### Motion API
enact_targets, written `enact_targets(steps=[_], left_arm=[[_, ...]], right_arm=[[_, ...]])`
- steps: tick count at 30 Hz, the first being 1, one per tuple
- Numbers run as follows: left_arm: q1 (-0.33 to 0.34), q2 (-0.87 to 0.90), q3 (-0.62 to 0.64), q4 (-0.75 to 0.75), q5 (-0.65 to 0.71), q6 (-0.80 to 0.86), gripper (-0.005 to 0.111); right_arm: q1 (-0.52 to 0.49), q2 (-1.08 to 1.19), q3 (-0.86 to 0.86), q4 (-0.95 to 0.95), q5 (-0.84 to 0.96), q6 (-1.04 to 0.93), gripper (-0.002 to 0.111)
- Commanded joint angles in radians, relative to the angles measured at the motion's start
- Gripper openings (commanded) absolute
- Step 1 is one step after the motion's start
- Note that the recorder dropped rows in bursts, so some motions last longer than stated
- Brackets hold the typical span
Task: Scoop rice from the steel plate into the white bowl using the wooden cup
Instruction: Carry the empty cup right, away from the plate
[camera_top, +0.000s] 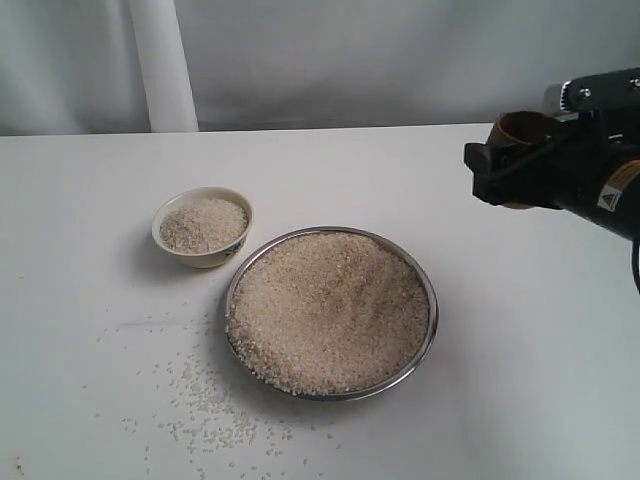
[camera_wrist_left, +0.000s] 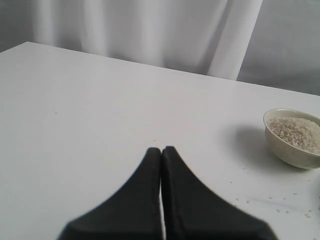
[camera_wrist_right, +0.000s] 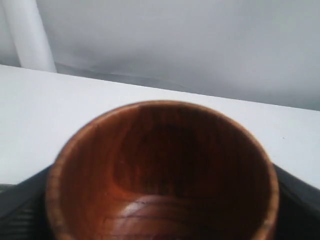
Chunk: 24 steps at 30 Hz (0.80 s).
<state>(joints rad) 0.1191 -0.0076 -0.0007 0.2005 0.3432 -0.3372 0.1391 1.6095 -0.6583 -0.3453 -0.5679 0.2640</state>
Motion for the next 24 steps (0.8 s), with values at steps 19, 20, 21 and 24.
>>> enact_targets(steps=[19, 20, 21, 24], left_arm=[[-0.001, 0.008, 0.001, -0.004, -0.006, -0.002, 0.000], [-0.001, 0.008, 0.001, -0.004, -0.006, -0.002, 0.000], [-0.001, 0.008, 0.001, -0.004, -0.006, -0.002, 0.000], [-0.001, 0.008, 0.001, -0.004, -0.006, -0.002, 0.000]], right_arm=[[-0.013, 0.404, 0.013, 0.260, -0.341, -0.264, 0.000], [-0.013, 0.412, 0.013, 0.264, -0.347, -0.264, 0.000], [-0.013, 0.422, 0.010, 0.264, -0.351, -0.264, 0.000], [-0.013, 0.446, 0.010, 0.257, -0.355, -0.282, 0.000]])
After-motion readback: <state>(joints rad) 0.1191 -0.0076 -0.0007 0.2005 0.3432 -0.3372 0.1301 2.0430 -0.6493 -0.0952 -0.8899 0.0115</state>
